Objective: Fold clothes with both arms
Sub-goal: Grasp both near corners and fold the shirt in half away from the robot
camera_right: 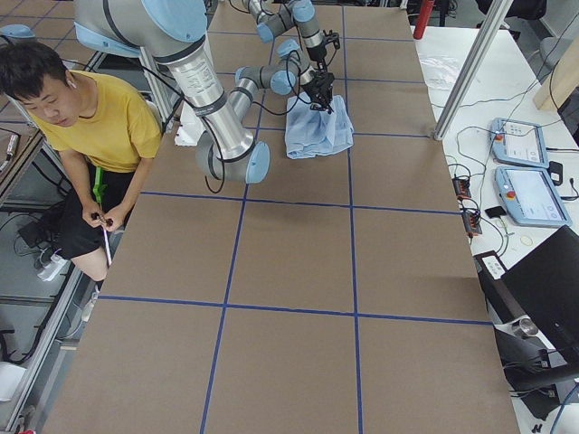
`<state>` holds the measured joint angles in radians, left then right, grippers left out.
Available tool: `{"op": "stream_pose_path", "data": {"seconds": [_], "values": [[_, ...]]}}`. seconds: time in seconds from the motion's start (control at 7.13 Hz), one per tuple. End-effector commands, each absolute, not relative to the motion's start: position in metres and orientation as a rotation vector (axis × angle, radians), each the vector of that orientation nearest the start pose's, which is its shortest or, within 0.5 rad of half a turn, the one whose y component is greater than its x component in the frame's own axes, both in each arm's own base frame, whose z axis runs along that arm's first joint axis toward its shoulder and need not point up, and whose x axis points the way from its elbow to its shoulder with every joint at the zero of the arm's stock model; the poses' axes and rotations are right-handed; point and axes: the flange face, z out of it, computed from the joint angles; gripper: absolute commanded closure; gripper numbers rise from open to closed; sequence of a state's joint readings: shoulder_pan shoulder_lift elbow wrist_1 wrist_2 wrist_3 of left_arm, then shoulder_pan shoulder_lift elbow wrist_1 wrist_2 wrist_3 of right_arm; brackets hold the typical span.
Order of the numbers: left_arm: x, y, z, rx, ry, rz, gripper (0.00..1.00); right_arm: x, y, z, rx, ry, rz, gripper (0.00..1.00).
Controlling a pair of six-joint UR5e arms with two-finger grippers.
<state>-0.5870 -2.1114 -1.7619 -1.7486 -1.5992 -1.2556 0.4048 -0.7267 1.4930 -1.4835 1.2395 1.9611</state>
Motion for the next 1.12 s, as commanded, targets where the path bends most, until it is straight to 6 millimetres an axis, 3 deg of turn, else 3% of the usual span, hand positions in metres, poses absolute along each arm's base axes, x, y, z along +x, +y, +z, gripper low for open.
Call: {"op": "stream_pose_path", "data": {"seconds": [0.0, 0.28, 0.42, 0.56, 0.7, 0.84, 0.98], "values": [[0.492, -0.506, 0.273, 0.403, 0.820, -0.246, 1.00, -0.623, -0.465, 0.168, 0.342, -0.840, 0.891, 1.00], [0.506, -0.521, 0.293, 0.427, 0.817, -0.255, 1.00, -0.640, -0.480, 0.183, 0.349, -0.834, 0.892, 1.00], [0.506, -0.522, 0.296, 0.430, 0.820, -0.256, 0.87, -0.637, -0.484, 0.180, 0.375, -0.830, 0.840, 0.74], [0.505, -0.523, 0.295, 0.432, 0.823, -0.257, 0.26, -0.629, -0.495, 0.175, 0.394, -0.822, 0.786, 0.01], [0.500, -0.524, 0.290, 0.452, 0.829, -0.221, 0.00, -0.615, -0.511, 0.170, 0.352, -0.832, 0.779, 0.00], [0.475, -0.534, 0.274, 0.517, 0.838, -0.166, 0.00, -0.604, -0.522, 0.164, 0.309, -0.843, 0.741, 0.00], [0.475, -0.531, 0.277, 0.494, 0.846, -0.133, 0.00, -0.604, -0.522, 0.164, 0.314, -0.843, 0.730, 0.00]]}}
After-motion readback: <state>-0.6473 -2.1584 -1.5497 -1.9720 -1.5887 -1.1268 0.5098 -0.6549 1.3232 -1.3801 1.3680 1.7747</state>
